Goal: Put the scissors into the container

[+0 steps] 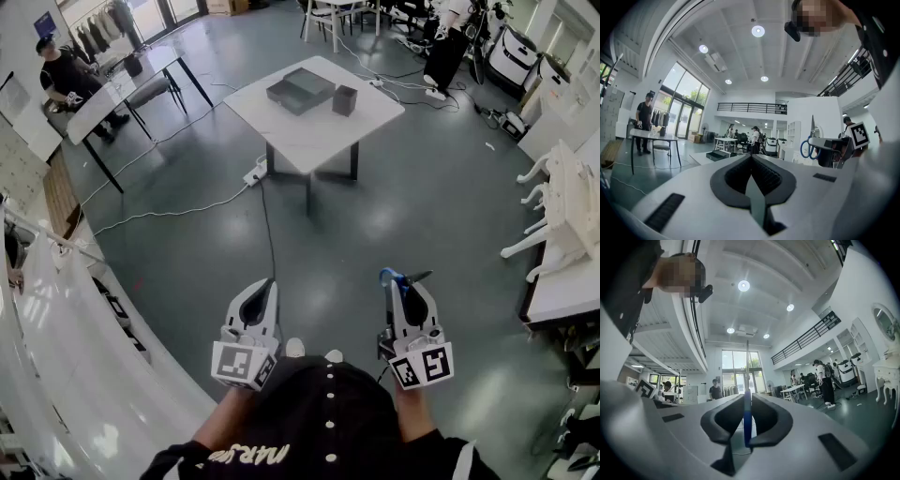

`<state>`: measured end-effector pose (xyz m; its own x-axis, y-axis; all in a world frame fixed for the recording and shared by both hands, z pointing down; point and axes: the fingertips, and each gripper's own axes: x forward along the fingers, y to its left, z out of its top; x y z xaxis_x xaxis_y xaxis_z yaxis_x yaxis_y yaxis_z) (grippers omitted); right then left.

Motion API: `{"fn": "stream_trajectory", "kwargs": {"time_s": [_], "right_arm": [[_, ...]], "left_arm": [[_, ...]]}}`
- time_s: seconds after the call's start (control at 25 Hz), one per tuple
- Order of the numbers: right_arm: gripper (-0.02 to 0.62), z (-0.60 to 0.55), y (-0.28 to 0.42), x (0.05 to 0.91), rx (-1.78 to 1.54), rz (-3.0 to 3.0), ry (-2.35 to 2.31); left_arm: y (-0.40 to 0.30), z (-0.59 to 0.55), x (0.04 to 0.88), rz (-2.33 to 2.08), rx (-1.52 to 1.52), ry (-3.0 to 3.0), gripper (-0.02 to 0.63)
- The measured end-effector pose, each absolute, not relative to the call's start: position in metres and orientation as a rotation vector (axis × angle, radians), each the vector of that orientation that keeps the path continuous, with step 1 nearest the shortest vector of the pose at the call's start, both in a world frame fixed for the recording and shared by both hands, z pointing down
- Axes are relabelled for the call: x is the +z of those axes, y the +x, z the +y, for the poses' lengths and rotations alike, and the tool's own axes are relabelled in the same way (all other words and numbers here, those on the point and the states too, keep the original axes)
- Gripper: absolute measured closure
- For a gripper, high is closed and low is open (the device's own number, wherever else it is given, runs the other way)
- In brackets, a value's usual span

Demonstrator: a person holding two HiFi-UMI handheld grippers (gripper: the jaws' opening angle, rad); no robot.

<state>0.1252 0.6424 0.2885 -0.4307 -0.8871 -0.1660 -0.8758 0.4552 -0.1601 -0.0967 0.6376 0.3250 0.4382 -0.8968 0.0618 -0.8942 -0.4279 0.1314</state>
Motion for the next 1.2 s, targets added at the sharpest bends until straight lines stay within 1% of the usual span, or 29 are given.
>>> {"fn": "stream_trajectory", "kwargs": {"time_s": [0.36, 0.96, 1.2], "right_arm": [[0.537, 0.647, 0.138, 0.287, -0.070, 2.476, -1.527], [0.537, 0.657, 0.205, 0.298, -0.078, 2.458, -1.538], [0.537, 0.638, 0.220, 0.305, -0.089, 2.444, -1.563]], "left_arm": [[-0.084, 0.641, 0.323, -1.591, -0.020, 2.544, 0.580], [-0.023, 0.650, 0.330, -1.590, -0.047, 2.525, 0.580], [-0.006, 0.626, 0.335, -1.564, -0.028, 2.547, 0.580]]}}
